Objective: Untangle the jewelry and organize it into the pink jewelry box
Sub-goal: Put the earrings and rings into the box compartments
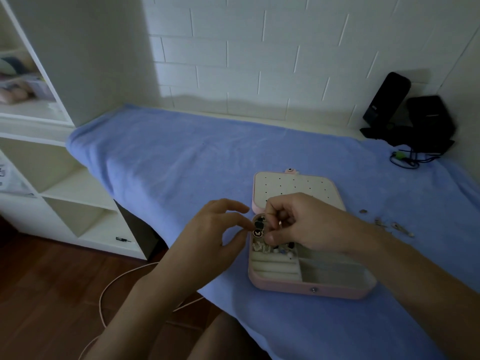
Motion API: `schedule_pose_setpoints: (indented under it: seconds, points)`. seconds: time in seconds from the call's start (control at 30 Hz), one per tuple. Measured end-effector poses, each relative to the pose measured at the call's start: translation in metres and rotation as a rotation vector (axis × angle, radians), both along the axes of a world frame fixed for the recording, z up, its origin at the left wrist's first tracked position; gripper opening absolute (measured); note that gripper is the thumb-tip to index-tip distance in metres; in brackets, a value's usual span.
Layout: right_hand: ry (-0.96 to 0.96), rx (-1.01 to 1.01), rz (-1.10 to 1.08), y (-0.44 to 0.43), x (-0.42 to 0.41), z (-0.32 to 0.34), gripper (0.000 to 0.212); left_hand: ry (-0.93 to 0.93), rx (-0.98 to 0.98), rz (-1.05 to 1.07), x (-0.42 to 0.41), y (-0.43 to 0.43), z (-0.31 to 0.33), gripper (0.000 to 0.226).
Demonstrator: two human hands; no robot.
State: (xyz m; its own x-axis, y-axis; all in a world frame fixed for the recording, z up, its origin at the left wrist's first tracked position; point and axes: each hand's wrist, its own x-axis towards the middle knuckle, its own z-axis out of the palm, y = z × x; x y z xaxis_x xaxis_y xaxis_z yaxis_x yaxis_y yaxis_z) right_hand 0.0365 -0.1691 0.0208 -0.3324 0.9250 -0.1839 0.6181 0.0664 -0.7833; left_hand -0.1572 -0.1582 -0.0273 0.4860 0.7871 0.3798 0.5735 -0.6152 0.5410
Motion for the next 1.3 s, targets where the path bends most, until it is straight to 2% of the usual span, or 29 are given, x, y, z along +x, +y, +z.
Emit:
schedule_pose_setpoints:
  seconds: [0.13,0.33,0.47,0.7,0.8,1.17,1.3]
  points:
    - [-0.053,0.04,-0.015,0.001,-0.001,-0.002,0.033,-0.01,-0.037,-0.045,0.001,0.002,-0.003,0.02]
    - [-0.092,0.069,-0.034,-0.002,-0.007,-0.001,0.023,-0.008,-0.046,-0.075,0.0,0.004,-0.004,0.012]
    - [-0.116,0.128,-0.053,-0.005,-0.009,0.001,0.021,0.001,-0.041,-0.107,0.001,0.006,-0.004,0.018]
    - [-0.278,0.254,-0.017,-0.006,-0.008,0.0,0.015,-0.003,-0.026,-0.087,0.002,0.006,-0.003,0.017]
    - [-0.285,0.3,-0.019,-0.006,-0.008,-0.002,0.021,-0.001,-0.017,-0.082,0.003,0.005,-0.001,0.016]
    - [-0.321,0.327,0.035,-0.008,-0.004,0.003,0.009,0.011,0.058,-0.086,0.004,0.002,0.002,0.014]
    - [-0.402,0.371,0.062,-0.011,-0.007,0.002,0.014,0.049,0.065,-0.101,0.001,0.004,0.002,0.017]
